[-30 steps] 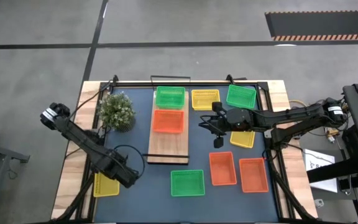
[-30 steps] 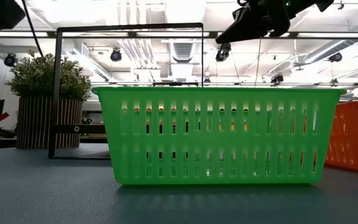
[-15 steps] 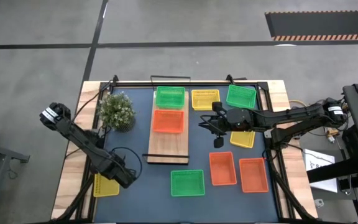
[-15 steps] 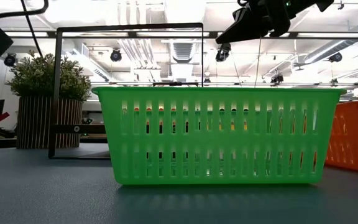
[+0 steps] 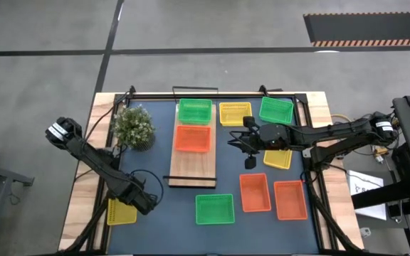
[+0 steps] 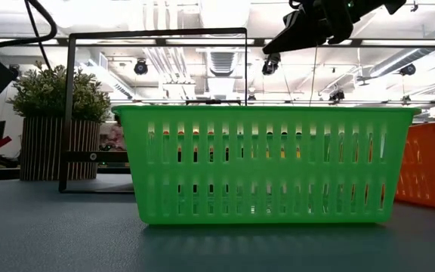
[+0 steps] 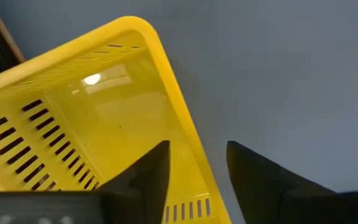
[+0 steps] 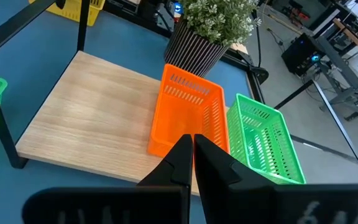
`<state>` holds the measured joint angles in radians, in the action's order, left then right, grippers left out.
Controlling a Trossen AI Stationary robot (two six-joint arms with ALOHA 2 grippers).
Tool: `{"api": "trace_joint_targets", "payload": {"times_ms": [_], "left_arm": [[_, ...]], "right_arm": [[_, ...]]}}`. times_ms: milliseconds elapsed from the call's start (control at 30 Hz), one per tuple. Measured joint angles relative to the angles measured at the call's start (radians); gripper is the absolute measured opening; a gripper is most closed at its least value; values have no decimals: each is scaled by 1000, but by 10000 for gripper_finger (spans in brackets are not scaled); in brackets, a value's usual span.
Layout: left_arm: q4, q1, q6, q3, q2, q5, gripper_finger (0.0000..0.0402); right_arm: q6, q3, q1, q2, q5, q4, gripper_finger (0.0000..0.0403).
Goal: Stack baskets on shelf by color
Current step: Put the bottom yellow bin on the shelf
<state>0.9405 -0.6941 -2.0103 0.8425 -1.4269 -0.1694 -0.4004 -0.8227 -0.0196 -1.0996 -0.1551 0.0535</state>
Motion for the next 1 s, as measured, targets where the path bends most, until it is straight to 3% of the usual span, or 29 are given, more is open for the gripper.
{"api": "trace_joint_targets", "payload": {"times_ms": [233,333,433,533,667,800,1000], "left_arm": [[-4,-1,4,8,0,-51,15],[2,0,46,29,0,-75,7],[54,0,117,92,1,-177,2],[97,-1,270,198,1,-292,1],[102,-4,476,379,2,-327,1],[114,-1,503,586,2,-296,1],[244,-2,722,857,-6,-32,0]], "right_arm": [[14,1,0,0,0,1,9],[11,2,0,0,0,1,9],[10,5,0,0,0,2,9],[9,5,0,0,0,2,9],[9,5,0,0,0,2,9],[16,5,0,0,0,2,9],[34,5,0,-1,0,1,9]]}}
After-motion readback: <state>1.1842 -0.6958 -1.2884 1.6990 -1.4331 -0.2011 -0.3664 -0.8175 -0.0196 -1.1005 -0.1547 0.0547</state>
